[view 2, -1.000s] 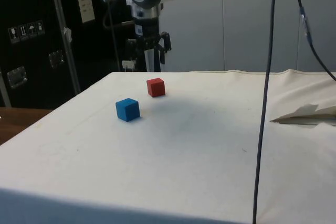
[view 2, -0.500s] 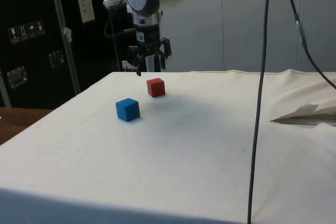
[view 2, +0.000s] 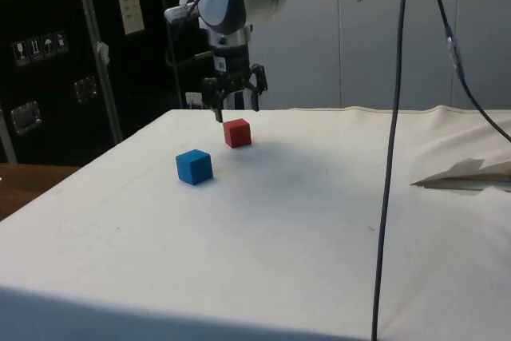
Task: Stack the two cubes.
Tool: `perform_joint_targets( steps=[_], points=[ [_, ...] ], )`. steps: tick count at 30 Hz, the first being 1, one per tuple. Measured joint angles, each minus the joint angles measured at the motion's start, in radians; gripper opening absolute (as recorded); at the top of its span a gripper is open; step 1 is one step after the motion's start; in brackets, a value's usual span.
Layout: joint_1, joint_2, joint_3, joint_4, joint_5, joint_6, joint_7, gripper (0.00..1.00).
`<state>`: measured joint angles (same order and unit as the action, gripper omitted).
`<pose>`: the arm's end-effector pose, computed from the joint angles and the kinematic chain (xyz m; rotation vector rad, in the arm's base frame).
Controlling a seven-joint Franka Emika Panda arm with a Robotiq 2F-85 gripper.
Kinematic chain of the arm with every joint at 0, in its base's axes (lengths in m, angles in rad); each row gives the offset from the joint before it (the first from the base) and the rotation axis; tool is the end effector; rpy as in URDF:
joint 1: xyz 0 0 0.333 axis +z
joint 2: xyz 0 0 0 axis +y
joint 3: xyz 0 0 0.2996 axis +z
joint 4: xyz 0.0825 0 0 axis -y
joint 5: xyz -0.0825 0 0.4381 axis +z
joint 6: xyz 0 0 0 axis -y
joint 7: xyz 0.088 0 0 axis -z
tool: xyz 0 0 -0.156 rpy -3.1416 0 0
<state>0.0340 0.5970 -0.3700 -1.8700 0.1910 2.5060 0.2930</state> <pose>0.6397 -0.2237 0.1170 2.8631 -1.0632 0.1322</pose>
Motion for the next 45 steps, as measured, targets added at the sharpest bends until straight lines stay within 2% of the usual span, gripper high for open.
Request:
perform_joint_targets(
  steps=[16, 29, 30, 31, 35, 36, 37, 39, 45],
  points=[
    [-0.012, 0.073, -0.011, 0.031, 0.030, 0.009, -0.013, 1.00],
    [-0.020, 0.143, -0.015, 0.112, 0.106, 0.011, -0.048, 1.00],
    [-0.020, 0.149, -0.017, 0.116, 0.113, 0.011, -0.052, 0.98],
    [-0.020, 0.149, -0.017, 0.117, 0.116, 0.011, -0.055, 0.91],
    [-0.020, 0.149, -0.018, 0.117, 0.119, 0.011, -0.058, 0.47],
    [-0.020, 0.149, -0.018, 0.117, 0.119, 0.011, -0.058, 0.47],
    [-0.020, 0.149, -0.018, 0.117, 0.120, 0.011, -0.058, 0.24],
    [-0.020, 0.149, -0.018, 0.117, 0.120, 0.011, -0.058, 0.01],
    [-0.020, 0.149, -0.019, 0.117, 0.121, 0.011, -0.058, 0.02]
  ],
)
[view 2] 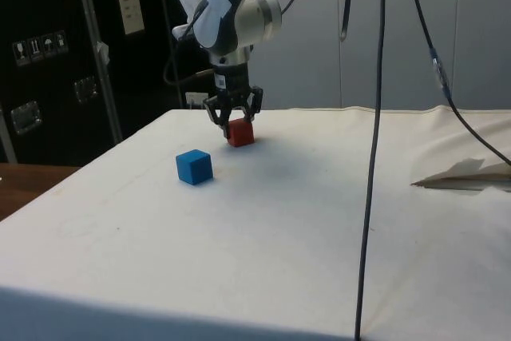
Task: Stack the two cubes.
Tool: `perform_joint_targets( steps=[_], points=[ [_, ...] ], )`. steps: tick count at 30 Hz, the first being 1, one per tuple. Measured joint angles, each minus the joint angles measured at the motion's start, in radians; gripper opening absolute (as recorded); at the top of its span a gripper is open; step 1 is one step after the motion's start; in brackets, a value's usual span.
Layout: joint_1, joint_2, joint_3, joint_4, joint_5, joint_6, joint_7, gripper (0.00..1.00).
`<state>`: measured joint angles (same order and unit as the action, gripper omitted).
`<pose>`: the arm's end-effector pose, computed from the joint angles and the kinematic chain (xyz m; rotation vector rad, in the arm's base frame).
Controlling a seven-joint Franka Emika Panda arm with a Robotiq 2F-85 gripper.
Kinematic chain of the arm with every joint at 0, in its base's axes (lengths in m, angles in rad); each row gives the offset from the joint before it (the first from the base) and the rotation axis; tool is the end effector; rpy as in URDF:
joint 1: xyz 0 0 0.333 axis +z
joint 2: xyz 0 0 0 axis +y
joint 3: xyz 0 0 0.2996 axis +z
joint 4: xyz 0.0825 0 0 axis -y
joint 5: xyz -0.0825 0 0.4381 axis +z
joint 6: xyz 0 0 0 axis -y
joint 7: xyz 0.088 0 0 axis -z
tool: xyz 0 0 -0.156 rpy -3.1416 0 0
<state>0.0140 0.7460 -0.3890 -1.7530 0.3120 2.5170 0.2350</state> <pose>0.6509 -0.2507 0.0759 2.8535 -1.1262 0.1320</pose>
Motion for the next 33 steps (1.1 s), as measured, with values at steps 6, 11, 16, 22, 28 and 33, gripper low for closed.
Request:
perform_joint_targets(
  steps=[6, 11, 16, 22, 28, 33],
  points=[
    [0.000, 0.000, -0.001, 0.003, 0.000, 0.000, -0.001, 0.02],
    [0.004, -0.027, -0.014, 0.013, -0.002, -0.033, -0.004, 0.02],
    [0.009, -0.059, -0.022, 0.013, -0.007, -0.064, -0.004, 0.02],
    [0.016, -0.089, -0.035, 0.023, -0.013, -0.102, -0.004, 0.02],
    [0.022, -0.109, -0.044, 0.045, -0.023, -0.148, 0.001, 0.02],
    [0.030, -0.128, -0.054, 0.076, -0.032, -0.201, 0.007, 0.02]
  ],
)
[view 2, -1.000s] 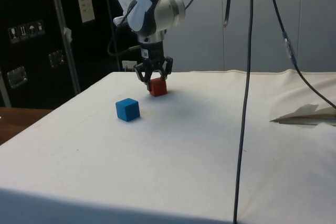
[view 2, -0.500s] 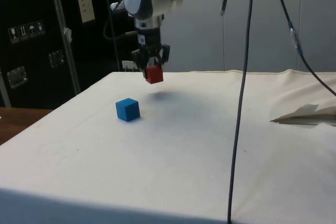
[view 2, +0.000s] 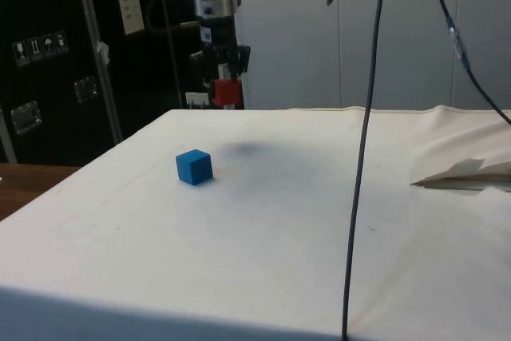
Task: Stack the two cubes.
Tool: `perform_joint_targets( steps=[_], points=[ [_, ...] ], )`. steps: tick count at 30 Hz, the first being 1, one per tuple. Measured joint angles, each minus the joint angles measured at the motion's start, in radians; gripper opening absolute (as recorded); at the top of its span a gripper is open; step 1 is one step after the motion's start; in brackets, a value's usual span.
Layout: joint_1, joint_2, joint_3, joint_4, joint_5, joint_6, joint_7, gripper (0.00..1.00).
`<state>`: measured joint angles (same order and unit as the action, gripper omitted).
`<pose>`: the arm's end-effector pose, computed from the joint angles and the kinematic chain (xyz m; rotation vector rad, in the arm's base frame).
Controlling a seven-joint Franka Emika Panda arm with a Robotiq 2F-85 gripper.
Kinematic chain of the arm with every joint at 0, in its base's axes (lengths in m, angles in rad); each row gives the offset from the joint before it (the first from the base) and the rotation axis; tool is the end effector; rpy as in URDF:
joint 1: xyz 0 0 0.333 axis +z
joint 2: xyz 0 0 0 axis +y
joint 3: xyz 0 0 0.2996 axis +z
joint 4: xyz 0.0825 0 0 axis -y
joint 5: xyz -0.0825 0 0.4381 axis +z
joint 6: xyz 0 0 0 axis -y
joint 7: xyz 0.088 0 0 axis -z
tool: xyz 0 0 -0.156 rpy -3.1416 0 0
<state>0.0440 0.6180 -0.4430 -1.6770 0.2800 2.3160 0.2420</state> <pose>0.6790 -0.2528 0.1833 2.8875 -1.1195 0.1364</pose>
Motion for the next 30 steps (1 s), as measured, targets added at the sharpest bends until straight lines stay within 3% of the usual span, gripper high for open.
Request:
perform_joint_targets(
  steps=[11, 24, 30],
  points=[
    [0.008, -0.033, -0.001, 0.037, -0.020, -0.071, 0.017, 0.02],
    [0.058, -0.075, 0.017, 0.035, -0.088, -0.107, 0.110, 0.02],
    [0.073, -0.090, 0.030, 0.030, -0.120, -0.117, 0.150, 0.02]
  ],
)
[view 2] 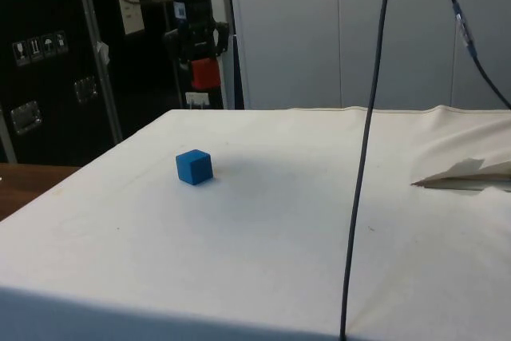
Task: Stack the two cubes.
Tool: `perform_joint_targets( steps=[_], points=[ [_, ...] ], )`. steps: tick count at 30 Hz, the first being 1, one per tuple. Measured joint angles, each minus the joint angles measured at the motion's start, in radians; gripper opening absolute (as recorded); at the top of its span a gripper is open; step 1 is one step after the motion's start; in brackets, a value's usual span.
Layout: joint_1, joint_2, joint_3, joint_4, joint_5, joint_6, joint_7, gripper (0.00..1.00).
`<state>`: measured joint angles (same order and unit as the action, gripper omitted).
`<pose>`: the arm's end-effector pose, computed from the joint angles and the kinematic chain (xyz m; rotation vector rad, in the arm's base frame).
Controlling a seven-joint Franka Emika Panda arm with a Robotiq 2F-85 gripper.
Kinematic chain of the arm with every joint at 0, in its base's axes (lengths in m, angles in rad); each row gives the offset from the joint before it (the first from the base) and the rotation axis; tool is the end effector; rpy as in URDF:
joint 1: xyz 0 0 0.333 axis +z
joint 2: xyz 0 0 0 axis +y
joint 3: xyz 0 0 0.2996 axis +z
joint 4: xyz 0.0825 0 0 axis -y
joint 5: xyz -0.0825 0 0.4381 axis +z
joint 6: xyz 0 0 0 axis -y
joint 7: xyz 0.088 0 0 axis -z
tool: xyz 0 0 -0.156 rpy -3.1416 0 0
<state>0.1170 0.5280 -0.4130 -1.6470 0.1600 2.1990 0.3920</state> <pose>0.7025 -0.1823 0.2427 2.8765 -1.0831 0.1154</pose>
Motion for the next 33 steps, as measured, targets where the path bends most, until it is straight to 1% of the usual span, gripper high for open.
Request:
perform_joint_targets(
  steps=[1, 4, 6, 7, 8, 9, 14, 15, 16, 18, 24, 25, 26, 31, 33],
  points=[
    [0.006, -0.005, 0.007, -0.003, -0.013, -0.001, 0.017, 0.02],
    [0.013, -0.011, 0.019, -0.006, -0.033, -0.003, 0.042, 0.02],
    [0.013, -0.011, 0.019, -0.006, -0.033, -0.003, 0.042, 0.02],
    [0.017, -0.015, 0.027, -0.007, -0.044, -0.004, 0.058, 0.02],
    [0.017, -0.015, 0.027, -0.007, -0.044, -0.004, 0.058, 0.02],
    [0.021, -0.017, 0.035, -0.008, -0.052, -0.004, 0.072, 0.02],
    [0.030, -0.019, 0.054, -0.008, -0.066, -0.001, 0.104, 0.02],
    [0.030, -0.019, 0.054, -0.008, -0.066, -0.001, 0.104, 0.02],
    [0.033, -0.020, 0.063, -0.009, -0.069, 0.002, 0.117, 0.02],
    [0.035, -0.023, 0.071, -0.012, -0.071, 0.007, 0.127, 0.02],
    [0.044, -0.032, 0.099, -0.038, -0.078, 0.055, 0.161, 0.02],
    [0.044, -0.032, 0.099, -0.038, -0.078, 0.055, 0.161, 0.02],
    [0.046, -0.032, 0.108, -0.044, -0.081, 0.071, 0.172, 0.02],
    [0.050, -0.033, 0.129, -0.065, -0.087, 0.113, 0.201, 0.02],
    [0.051, -0.033, 0.131, -0.066, -0.089, 0.115, 0.205, 0.02]
  ],
)
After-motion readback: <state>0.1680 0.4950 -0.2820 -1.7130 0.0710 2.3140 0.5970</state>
